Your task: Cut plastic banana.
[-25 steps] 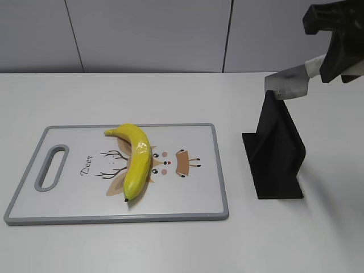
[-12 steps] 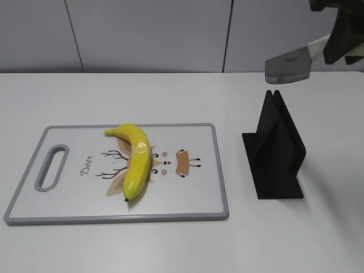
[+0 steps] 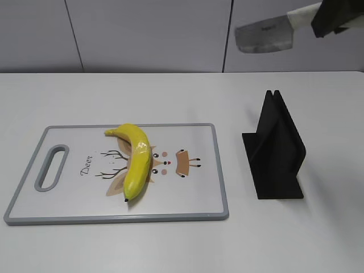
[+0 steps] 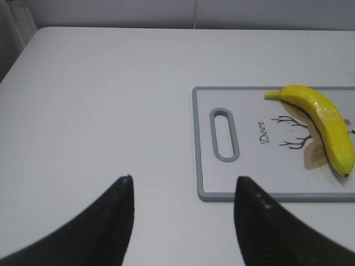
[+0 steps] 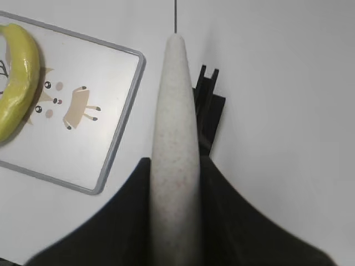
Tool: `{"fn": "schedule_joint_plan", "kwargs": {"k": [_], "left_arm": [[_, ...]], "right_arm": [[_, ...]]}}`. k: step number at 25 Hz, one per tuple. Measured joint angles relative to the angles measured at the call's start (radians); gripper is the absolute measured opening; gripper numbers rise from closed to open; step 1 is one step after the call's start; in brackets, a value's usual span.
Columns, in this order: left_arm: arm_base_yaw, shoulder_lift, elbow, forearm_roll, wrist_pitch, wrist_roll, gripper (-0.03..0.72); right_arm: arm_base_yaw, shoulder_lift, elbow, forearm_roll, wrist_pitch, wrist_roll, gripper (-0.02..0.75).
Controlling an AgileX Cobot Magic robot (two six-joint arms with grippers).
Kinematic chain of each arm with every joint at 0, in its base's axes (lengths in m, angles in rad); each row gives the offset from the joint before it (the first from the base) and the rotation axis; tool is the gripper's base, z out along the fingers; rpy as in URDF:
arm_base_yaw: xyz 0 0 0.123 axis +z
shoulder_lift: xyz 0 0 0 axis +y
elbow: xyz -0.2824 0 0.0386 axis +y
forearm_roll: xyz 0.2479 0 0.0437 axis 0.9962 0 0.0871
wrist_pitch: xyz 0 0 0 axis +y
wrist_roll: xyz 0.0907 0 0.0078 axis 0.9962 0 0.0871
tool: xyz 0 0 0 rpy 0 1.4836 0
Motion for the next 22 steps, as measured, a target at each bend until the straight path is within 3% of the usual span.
{"fn": "schedule_joint_plan", "kwargs": {"k": [5, 14, 18, 22], "left_arm": [[0.000, 0.034, -0.038, -0.056, -0.080, 0.074, 0.533], [0.000, 0.358, -0.130, -0.287, -0.182, 0.337, 0.473], [-0.001, 0.533, -0.209, -0.400, -0.197, 0.521, 0.487], [-0.032, 0.696, -0.312, -0.457, -0.202, 0.681, 0.551]], "right_arm": [[0.000, 0.030, 0.000, 0.045, -0.104, -0.236, 0.170], [-0.007, 0.068, 0.034, 0.460, -0.222, -0.803, 0.170], [-0.008, 0.103, 0.119, 0.558, -0.225, -0.934, 0.170], [-0.011, 0.136, 0.185, 0.640, -0.227, -1.051, 0.170]]}}
